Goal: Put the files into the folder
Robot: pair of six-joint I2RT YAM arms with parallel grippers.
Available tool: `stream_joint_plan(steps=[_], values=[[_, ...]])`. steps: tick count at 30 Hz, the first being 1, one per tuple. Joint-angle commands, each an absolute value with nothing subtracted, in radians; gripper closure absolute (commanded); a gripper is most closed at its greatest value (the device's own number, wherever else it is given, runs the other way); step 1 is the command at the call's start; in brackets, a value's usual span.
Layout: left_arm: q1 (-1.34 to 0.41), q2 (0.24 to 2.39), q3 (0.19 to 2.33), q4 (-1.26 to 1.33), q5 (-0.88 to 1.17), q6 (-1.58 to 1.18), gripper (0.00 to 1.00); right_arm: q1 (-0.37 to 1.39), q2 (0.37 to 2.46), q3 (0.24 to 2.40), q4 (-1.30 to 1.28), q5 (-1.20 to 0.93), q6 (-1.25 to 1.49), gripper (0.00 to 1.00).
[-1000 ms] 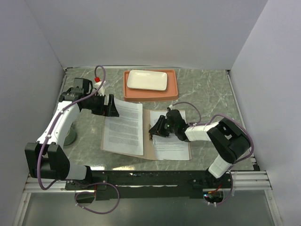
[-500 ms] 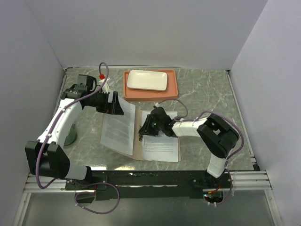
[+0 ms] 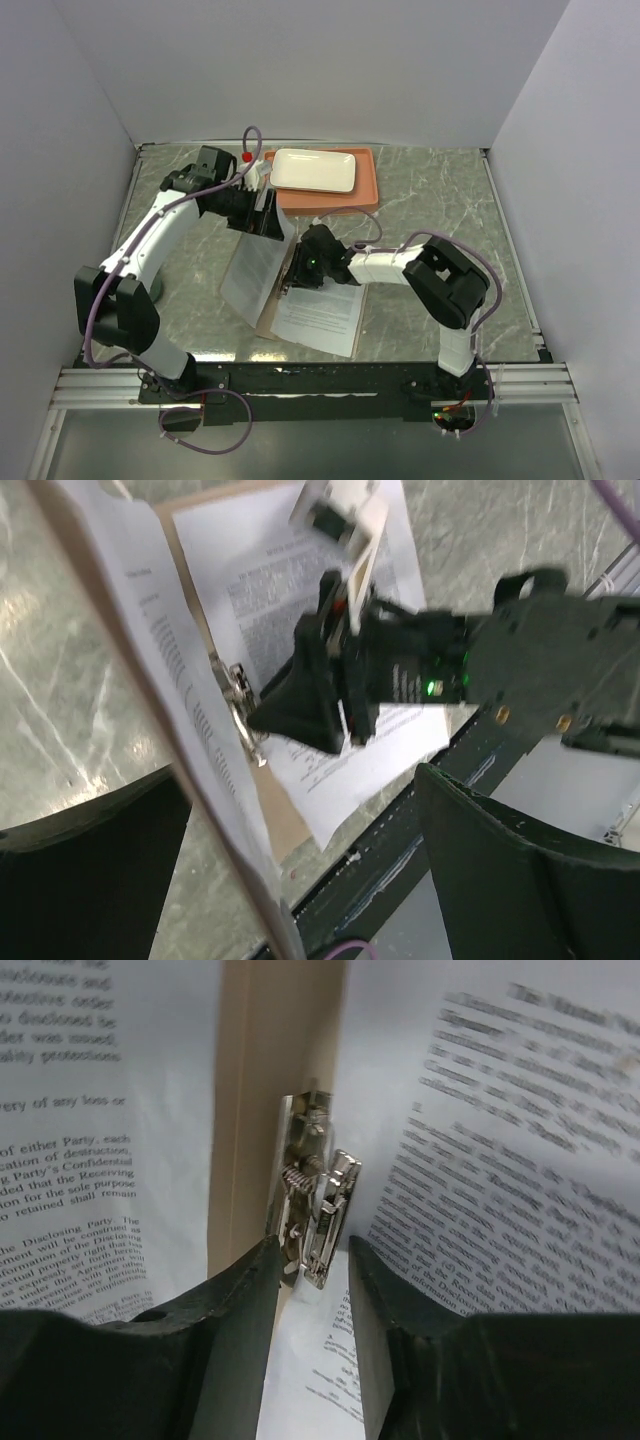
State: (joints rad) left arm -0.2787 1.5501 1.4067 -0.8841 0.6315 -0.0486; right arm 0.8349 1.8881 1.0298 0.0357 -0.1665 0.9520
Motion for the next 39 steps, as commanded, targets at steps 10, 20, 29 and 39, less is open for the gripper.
stream_joint_plan(steps=[10,20,29,39], values=[[-0.341,1.621,1.623,-0.983,0.598,-0.055,0.04,0.851,1.712,0.973,-0.158,-0.101,0.792,0.32],[-0.399,1.658,1.73,-1.037,0.666,-0.069,0.04,0.749,1.298,0.697,-0.155,-0.014,0.833,0.26],[-0.521,1.713,1.752,-1.048,0.747,-0.08,0.04,0.699,1.157,0.485,-0.41,0.106,1.034,0.27],[-0.571,1.73,1.838,-1.045,0.902,-0.044,0.04,0.693,1.129,0.373,-0.288,0.064,1.118,0.29]])
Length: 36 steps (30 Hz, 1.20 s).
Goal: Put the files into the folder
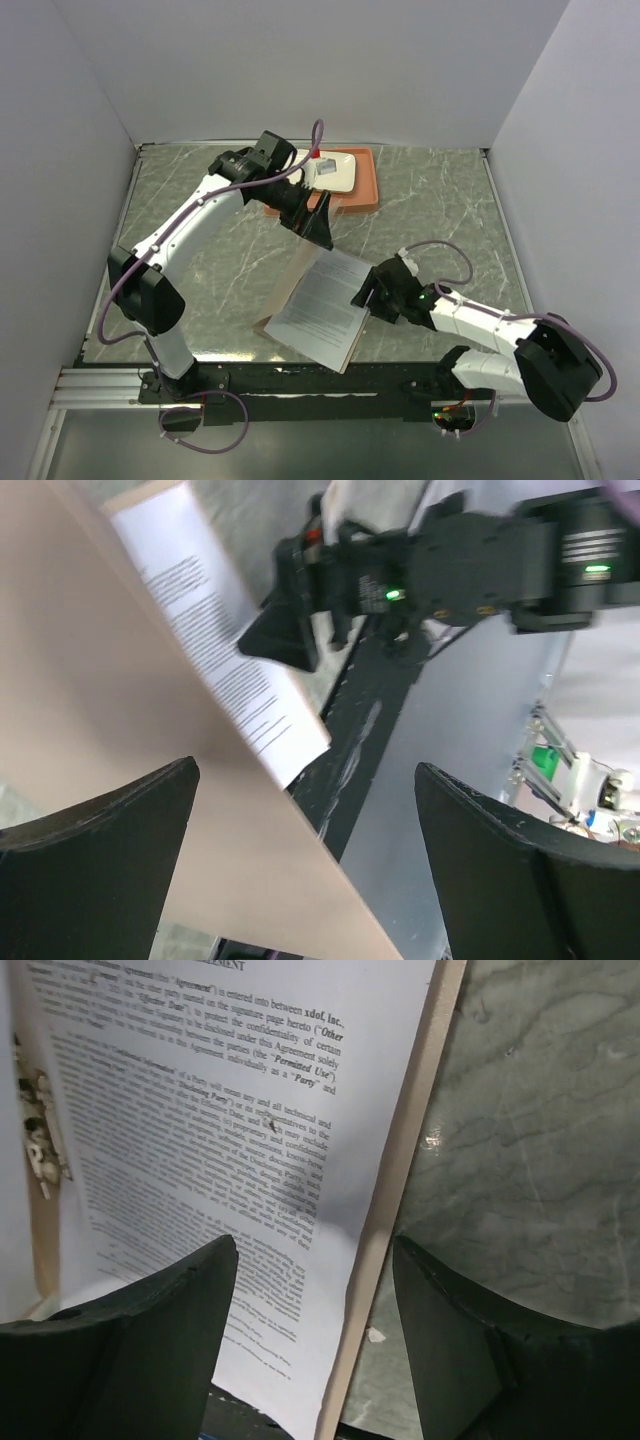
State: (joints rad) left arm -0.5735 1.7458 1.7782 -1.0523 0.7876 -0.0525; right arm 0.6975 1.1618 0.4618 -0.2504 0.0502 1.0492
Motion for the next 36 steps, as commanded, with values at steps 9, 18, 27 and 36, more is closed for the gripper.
stream_joint_plan(steps=[9,18,27,36], values=[[-0.595,1.736,1.796,-0.951,0.979,-0.103,0.04,0.684,0.855,0.313,-0.545,0.204,1.233,0.31],[-0.718,1.825,1.801,-0.95,0.997,-0.109,0.04,0.68,1.017,0.336,-0.414,0.121,1.197,0.32],[-0.813,1.928,1.914,-1.002,1.061,-0.089,0.04,0.681,1.019,0.342,-0.454,0.141,1.239,0.33],[-0.663,1.858,2.013,-1.078,1.049,-0.011,0.04,0.678,1.037,0.347,-0.497,0.147,1.25,0.32]])
